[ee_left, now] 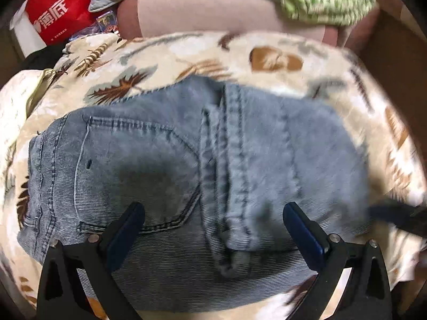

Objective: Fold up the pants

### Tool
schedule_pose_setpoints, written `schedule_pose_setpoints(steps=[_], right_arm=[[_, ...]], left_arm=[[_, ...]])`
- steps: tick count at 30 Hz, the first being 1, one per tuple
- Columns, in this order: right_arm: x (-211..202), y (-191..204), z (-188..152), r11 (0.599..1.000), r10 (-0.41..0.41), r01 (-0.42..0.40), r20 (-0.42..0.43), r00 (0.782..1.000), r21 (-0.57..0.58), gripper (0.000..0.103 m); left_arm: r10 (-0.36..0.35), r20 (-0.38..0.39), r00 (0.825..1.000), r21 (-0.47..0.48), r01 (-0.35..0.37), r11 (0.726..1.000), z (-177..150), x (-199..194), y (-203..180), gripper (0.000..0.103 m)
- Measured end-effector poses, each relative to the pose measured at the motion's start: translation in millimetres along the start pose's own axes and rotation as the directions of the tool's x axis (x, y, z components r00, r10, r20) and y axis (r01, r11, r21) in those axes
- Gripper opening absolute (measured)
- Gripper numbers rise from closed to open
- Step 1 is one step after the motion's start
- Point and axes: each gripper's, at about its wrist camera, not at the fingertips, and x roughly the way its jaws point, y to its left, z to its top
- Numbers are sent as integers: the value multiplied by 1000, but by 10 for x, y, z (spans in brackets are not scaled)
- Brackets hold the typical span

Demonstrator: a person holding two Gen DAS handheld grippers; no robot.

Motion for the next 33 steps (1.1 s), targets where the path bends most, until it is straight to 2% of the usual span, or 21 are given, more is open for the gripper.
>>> schedule_pose_setpoints(steps=[1, 2, 4, 6, 9, 10, 12, 14, 16, 18, 19, 21, 24, 27, 30, 33], right_arm=[[86, -77, -16, 1000, 18, -18, -18, 1000, 26, 77], [50, -137, -40, 997, 56, -56, 9, 998, 50, 76], [-102, -98, -69, 995, 82, -84, 36, 996, 62, 76], [-260, -11, -118, 997, 79, -80, 93, 993, 1, 76], [-275, -102, -170, 999, -16, 19, 94, 995, -33, 76], [-265, -172, -174, 1000, -20, 21, 85, 996, -15, 76], [-309, -218, -220, 999, 41, -43, 86, 995, 12, 76], [-367, -157, -204, 998, 67, -66, 112, 991, -12, 76], [-409, -77, -175, 995, 98, -95, 128, 987, -29, 76], [-324, -53, -127, 993, 114, -112, 125, 986, -22, 77], [-253, -68, -123, 996, 93, -93, 113, 989, -9, 80], [-39, -215, -139, 999, -20, 19, 35, 999, 45, 79], [-169, -114, -172, 1000, -22, 22, 77, 997, 2, 79], [-339, 87, -148, 996, -64, 73, 152, 986, -56, 79], [-368, 308, -111, 991, -62, 81, 172, 983, -105, 79], [-270, 393, -42, 990, -41, 62, 165, 985, -123, 79]], left_arm=[[-9, -1, 1000, 6, 9, 1000, 4, 8, -26, 103], [0, -40, 999, 32, 2, 999, -4, 87, -62, 103], [39, -85, 996, 69, -34, 997, -49, 224, -87, 103], [32, -67, 997, 47, -29, 998, -66, 246, -51, 103], [37, -44, 998, 13, -37, 999, -61, 149, -8, 103], [33, -31, 999, 8, -33, 999, -55, 96, 10, 103], [21, 37, 999, 4, -21, 1000, -45, -78, 51, 103], [23, 77, 997, -9, -22, 1000, -55, -170, 98, 103], [2, 38, 999, -13, -1, 1000, -63, -95, 124, 103], [21, -33, 999, -5, -21, 1000, -123, 72, 112, 103], [28, -63, 998, 1, -28, 1000, -151, 170, 113, 103], [25, -32, 999, -2, -26, 1000, -168, 130, 115, 103], [-19, 4, 1000, -9, 19, 1000, -170, -16, 150, 103], [-24, 54, 998, -24, 25, 999, -189, -173, 259, 103], [-31, 108, 994, -56, 37, 998, -273, -371, 453, 103], [-40, 123, 992, -99, 52, 994, -391, -482, 667, 103]])
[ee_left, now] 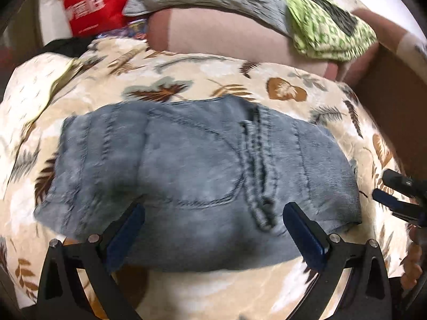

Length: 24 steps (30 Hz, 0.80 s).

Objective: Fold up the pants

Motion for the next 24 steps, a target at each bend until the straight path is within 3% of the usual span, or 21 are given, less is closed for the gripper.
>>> schedule_pose_setpoints(steps=[4, 9, 11, 15, 18, 21, 24], right_arm=[[400, -119, -136, 997, -67, 71, -122, 990, 30, 79], [11, -8, -64, 997, -77, 77, -26, 997, 22, 79], [-342, 45, 44, 996, -88, 87, 68, 994, 19, 79], [-820, 65, 182, 985, -174, 172, 256, 951, 29, 83], [-566, -5, 56, 983, -185, 185, 156, 970, 14, 84], [-350, 2, -184, 987, -153, 156, 120, 981, -21, 84], [-163, 133, -338, 991, -111, 117, 87, 990, -69, 84]], left_arm=[[0, 21, 1000, -45, 1, 999, -99, -145, 279, 103], [12, 57, 998, -97, -6, 995, -175, -248, 608, 103], [19, 66, 998, -131, -10, 991, -171, -271, 726, 103], [47, 88, 995, -188, -30, 982, -191, -342, 896, 103], [69, 85, 994, -234, -48, 971, -266, -402, 1036, 103], [50, 93, 994, -348, -14, 937, -368, -476, 1301, 103], [-6, 98, 995, -486, 53, 872, -458, -485, 1594, 103]])
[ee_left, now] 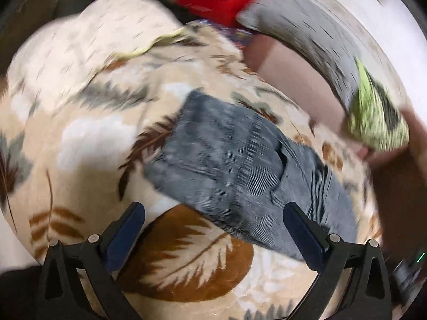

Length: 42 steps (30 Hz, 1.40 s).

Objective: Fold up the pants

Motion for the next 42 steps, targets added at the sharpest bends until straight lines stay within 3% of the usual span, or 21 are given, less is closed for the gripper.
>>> schedule_pose_setpoints(steps=[2, 6, 12, 19, 20, 22, 23, 24, 25, 28, 30, 33, 35, 36, 42], right_arm=[[69, 116, -60, 998, 12, -13, -15, 1000, -58, 84], [147, 239, -152, 993, 14, -18, -29, 999, -119, 84], [192, 222, -209, 993, 8, -13, -41, 999, -115, 84], [170, 394, -194, 990, 4, -11, -51, 999, -141, 84], [192, 467, -184, 988, 7, -17, -62, 998, -153, 84], [255, 641, -142, 983, 17, -32, -84, 996, -178, 84], [308, 747, -96, 982, 35, -53, -102, 994, -180, 84], [358, 827, -62, 982, 54, -74, -117, 992, -175, 84], [440, 933, -8, 981, 80, -103, -143, 987, -166, 84], [780, 1268, 156, 976, 126, -160, -214, 969, -149, 84], [1181, 1487, 263, 976, 137, -182, -313, 940, -120, 84], [1663, 1665, 339, 984, 144, -175, -389, 910, -44, 84], [1950, 1698, 305, 993, 65, -101, -431, 900, -60, 84], [2175, 1653, 221, 998, 24, -52, -490, 872, -44, 84], [2113, 1763, 235, 996, 14, -51, -453, 892, -69, 80]], left_arm=[[-49, -29, 998, -99, 46, 994, 24, 38, 157, 103], [-163, -88, 983, -273, 134, 953, -9, 174, 385, 103], [-251, -124, 960, -364, 191, 911, 57, 434, 392, 102], [-283, -77, 956, -433, 223, 873, 155, 547, 367, 102], [-282, -62, 957, -436, 228, 871, 168, 549, 344, 99], [-276, -62, 959, -390, 232, 891, 201, 564, 278, 69], [-238, -71, 969, -343, 200, 918, 213, 573, 222, 57], [-204, -78, 976, -315, 170, 934, 223, 600, 202, 36], [-181, -77, 980, -301, 150, 942, 214, 611, 204, 32], [-192, -76, 978, -307, 160, 938, 180, 649, 277, 30], [-226, -91, 970, -347, 182, 920, 157, 717, 346, 30], [-322, -96, 942, -454, 247, 856, 136, 821, 536, 30], [-366, -92, 926, -494, 276, 824, 130, 851, 614, 30], [-367, -94, 925, -489, 278, 827, 130, 854, 613, 30], [-334, -98, 938, -430, 262, 864, 132, 831, 519, 31]])
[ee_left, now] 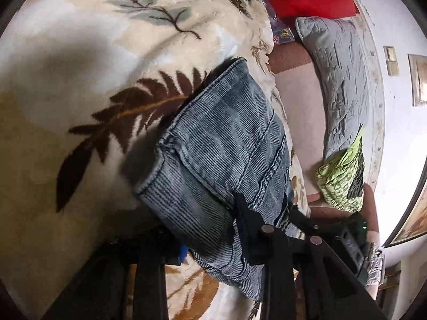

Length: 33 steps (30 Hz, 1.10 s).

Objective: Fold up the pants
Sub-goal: 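Fold the jeans over again with both grippers and lay them down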

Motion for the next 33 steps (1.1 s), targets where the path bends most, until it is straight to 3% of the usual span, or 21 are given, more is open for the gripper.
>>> schedule_pose_setpoints(steps=[5, 8, 12, 15, 18, 21, 25, 26, 29, 31, 33], right_arm=[[153, -9, -25, 999, -27, 27, -8, 1000, -22, 80], [30, -21, -27, 999, 36, -36, -16, 999, 14, 79], [-514, -169, -188, 991, 130, -129, 91, 987, -19, 79], [-882, -528, -380, 991, 131, -133, 163, 978, 4, 79], [-1249, -1086, -676, 989, 108, -131, 253, 961, 75, 79], [-1511, -1594, -911, 977, 103, -156, 319, 942, 144, 79], [-1791, -2119, -1152, 951, 116, -219, 405, 907, 218, 79], [-1845, -2225, -1200, 944, 118, -233, 423, 899, 232, 79], [-2021, -2441, -1275, 924, 137, -282, 467, 874, 257, 79], [-2158, -2546, -1322, 923, 130, -287, 498, 857, 254, 79], [-2250, -2666, -1374, 918, 117, -293, 524, 843, 266, 79]], left_arm=[[58, 14, 998, 67, -59, 996, -5, 27, -110, 29], [108, 34, 994, 111, -111, 988, -26, 26, -206, 26], [163, 84, 983, 175, -175, 969, -73, -21, -382, 16], [188, 140, 972, 234, -217, 948, -123, -81, -625, 14], [205, 210, 956, 323, -265, 908, -224, -131, -1005, 13], [212, 292, 933, 454, -330, 828, -453, -132, -1493, 13], [173, 366, 914, 647, -384, 659, -1009, -9, -2186, 13], [156, 370, 916, 708, -387, 591, -1254, 83, -2382, 13], [126, 348, 929, 830, -367, 421, -1915, 369, -2691, 13], [147, 292, 945, 877, -326, 353, -2250, 651, -2769, 13], [237, 214, 948, 913, -280, 296, -2572, 1090, -2692, 14]])
